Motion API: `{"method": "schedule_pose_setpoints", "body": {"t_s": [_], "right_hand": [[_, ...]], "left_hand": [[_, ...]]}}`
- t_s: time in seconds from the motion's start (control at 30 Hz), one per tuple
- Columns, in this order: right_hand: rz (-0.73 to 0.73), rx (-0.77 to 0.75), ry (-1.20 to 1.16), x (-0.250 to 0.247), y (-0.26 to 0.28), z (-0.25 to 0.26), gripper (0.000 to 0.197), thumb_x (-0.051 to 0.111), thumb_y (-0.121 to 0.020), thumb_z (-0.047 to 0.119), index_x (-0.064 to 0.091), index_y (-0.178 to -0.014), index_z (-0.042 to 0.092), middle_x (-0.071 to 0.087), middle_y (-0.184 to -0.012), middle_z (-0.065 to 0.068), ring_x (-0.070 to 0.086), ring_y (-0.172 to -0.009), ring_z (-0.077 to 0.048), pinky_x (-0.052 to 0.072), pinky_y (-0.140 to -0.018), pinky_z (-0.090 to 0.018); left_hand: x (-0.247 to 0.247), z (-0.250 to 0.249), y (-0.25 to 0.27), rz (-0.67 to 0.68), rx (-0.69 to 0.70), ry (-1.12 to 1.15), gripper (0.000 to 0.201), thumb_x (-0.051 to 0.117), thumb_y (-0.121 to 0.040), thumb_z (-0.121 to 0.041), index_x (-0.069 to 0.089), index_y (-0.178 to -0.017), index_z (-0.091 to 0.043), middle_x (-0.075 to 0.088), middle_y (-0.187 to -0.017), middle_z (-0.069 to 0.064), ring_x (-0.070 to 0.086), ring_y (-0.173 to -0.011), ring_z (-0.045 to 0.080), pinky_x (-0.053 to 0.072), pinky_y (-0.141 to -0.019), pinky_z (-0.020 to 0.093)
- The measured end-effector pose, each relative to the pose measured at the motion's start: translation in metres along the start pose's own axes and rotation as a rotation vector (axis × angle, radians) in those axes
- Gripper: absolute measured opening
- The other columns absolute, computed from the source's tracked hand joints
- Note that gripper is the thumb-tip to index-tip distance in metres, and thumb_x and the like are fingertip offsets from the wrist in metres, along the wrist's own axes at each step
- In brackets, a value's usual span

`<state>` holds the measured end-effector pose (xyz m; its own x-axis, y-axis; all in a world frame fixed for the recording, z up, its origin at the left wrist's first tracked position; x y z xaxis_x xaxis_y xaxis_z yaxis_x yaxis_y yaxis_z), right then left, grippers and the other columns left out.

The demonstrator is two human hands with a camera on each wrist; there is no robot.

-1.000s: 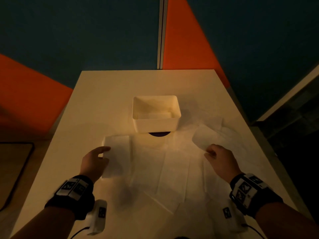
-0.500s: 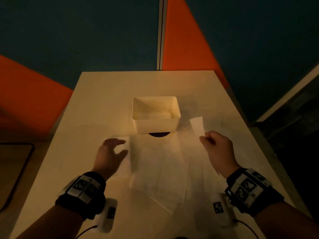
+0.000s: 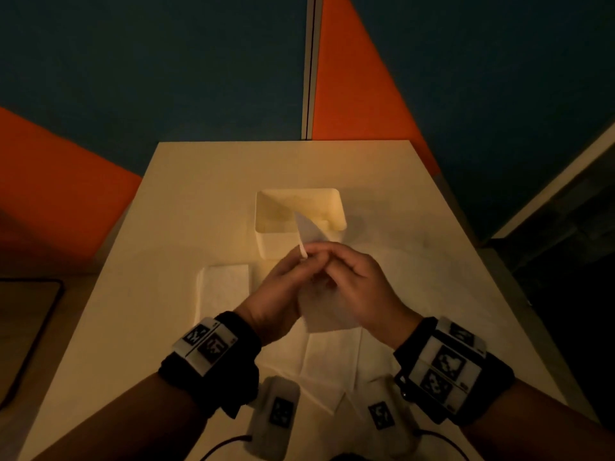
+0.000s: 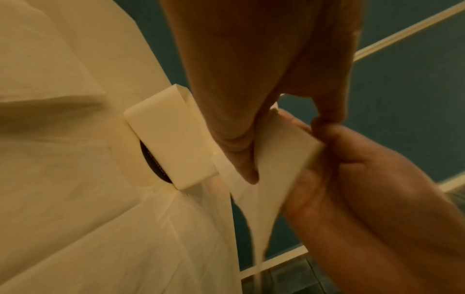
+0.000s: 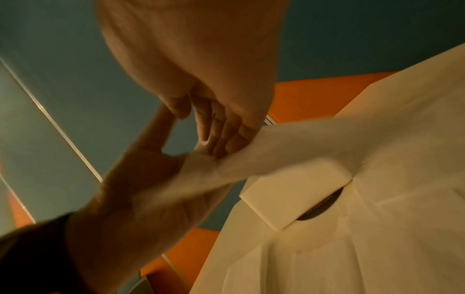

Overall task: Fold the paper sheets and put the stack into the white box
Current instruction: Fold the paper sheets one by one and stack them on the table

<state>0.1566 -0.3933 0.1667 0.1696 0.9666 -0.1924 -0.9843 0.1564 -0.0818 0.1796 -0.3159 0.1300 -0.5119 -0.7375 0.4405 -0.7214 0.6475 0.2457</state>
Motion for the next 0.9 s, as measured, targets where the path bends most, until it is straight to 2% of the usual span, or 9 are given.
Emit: {"method": "schedule_pose_setpoints", "body": {"t_s": [0.07,0.17,0.23,0.3,0.43,0.5,0.63,0.7,0.9], "right_hand": [[0.031,0.005,-0.023,0.0,-0.001,0.003,0.025,0.048,-0.096,0.005,0.063,-0.114,0.012,0.067,-0.109,-0.003,0.063,-0.099,-0.006,0.047,-0.08,-0.014],[-0.092,0.012,-0.078,-0.026,-0.003,0.006,0.023,0.052,-0.092,0.002,0.063,-0.113,0.005,0.067,-0.099,-0.001,0.062,-0.086,0.002,0.045,-0.072,-0.011],[-0.251,0.054,-0.031,-0.053,-0.004,0.001,0.016,0.057,-0.091,0.008,0.064,-0.105,0.013,0.067,-0.094,0.005,0.061,-0.085,0.001,0.046,-0.071,-0.012],[-0.335,0.233,0.002,-0.073,-0.001,-0.019,0.01,0.059,-0.09,0.021,0.063,-0.099,0.02,0.065,-0.093,0.006,0.061,-0.089,-0.007,0.047,-0.071,-0.018],[-0.093,0.588,-0.244,-0.052,0.016,-0.057,0.029,0.052,-0.087,0.046,0.065,-0.101,0.024,0.07,-0.106,-0.004,0.064,-0.1,-0.023,0.048,-0.09,-0.041],[-0.016,0.565,-0.443,-0.039,0.021,-0.052,0.034,0.052,-0.081,0.043,0.067,-0.104,0.022,0.071,-0.107,-0.005,0.066,-0.1,-0.02,0.049,-0.089,-0.038],[-0.018,0.407,-0.444,-0.044,0.011,-0.041,0.033,0.058,-0.081,0.014,0.064,-0.113,0.009,0.071,-0.105,-0.009,0.067,-0.094,-0.02,0.054,-0.081,-0.033],[-0.046,0.371,-0.411,-0.052,0.006,-0.038,0.029,0.054,-0.086,0.002,0.065,-0.111,0.011,0.073,-0.098,-0.007,0.068,-0.088,-0.018,0.055,-0.077,-0.032],[-0.095,0.329,-0.383,-0.066,0.003,-0.039,0.028,0.053,-0.086,-0.003,0.074,-0.091,0.014,0.073,-0.092,-0.006,0.069,-0.083,-0.02,0.056,-0.074,-0.032]], "left_hand": [[-0.01,-0.002,-0.001,-0.052,0.006,0.021,0.044,0.048,-0.095,-0.027,0.048,-0.124,0.007,0.055,-0.111,0.028,0.053,-0.103,0.036,0.046,-0.092,0.043],[-0.026,-0.001,-0.001,-0.12,-0.008,0.067,0.033,0.043,-0.097,-0.025,0.06,-0.118,-0.007,0.066,-0.112,0.017,0.063,-0.102,0.029,0.054,-0.085,0.039],[-0.031,-0.003,-0.001,-0.115,-0.004,0.11,0.027,0.047,-0.093,-0.026,0.064,-0.11,-0.014,0.071,-0.101,0.008,0.068,-0.092,0.022,0.056,-0.074,0.033],[-0.032,-0.006,0.001,-0.082,-0.003,0.164,0.027,0.049,-0.09,-0.026,0.063,-0.108,-0.013,0.071,-0.098,0.008,0.069,-0.087,0.021,0.056,-0.071,0.032],[-0.029,-0.011,0.003,-0.033,0.003,0.165,0.033,0.048,-0.09,-0.027,0.06,-0.115,-0.01,0.07,-0.101,0.01,0.069,-0.088,0.022,0.057,-0.072,0.034],[-0.026,-0.012,0.003,-0.019,-0.001,0.143,0.033,0.047,-0.091,-0.026,0.059,-0.117,-0.009,0.069,-0.101,0.011,0.068,-0.087,0.022,0.057,-0.072,0.033],[-0.031,-0.014,0.003,-0.06,0.011,0.046,0.036,0.047,-0.093,-0.025,0.057,-0.119,-0.004,0.066,-0.105,0.013,0.064,-0.093,0.024,0.055,-0.082,0.037],[-0.037,-0.015,0.003,-0.092,0.019,-0.055,0.034,0.05,-0.09,-0.024,0.059,-0.117,-0.005,0.066,-0.106,0.013,0.061,-0.097,0.025,0.051,-0.088,0.043],[-0.048,-0.024,0.005,-0.126,0.061,-0.189,0.022,0.053,-0.09,-0.008,0.067,-0.108,-0.007,0.068,-0.106,0.011,0.064,-0.096,0.024,0.056,-0.083,0.039]]}}
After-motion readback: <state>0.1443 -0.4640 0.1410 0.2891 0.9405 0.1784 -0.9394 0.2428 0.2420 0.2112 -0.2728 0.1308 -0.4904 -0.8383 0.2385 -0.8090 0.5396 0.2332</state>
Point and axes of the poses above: each hand's wrist, its own y-axis away from the middle knuckle, its own x-axis out of the palm, z = x × y, the point moved 9 cm from there along -y, towards the middle knuckle
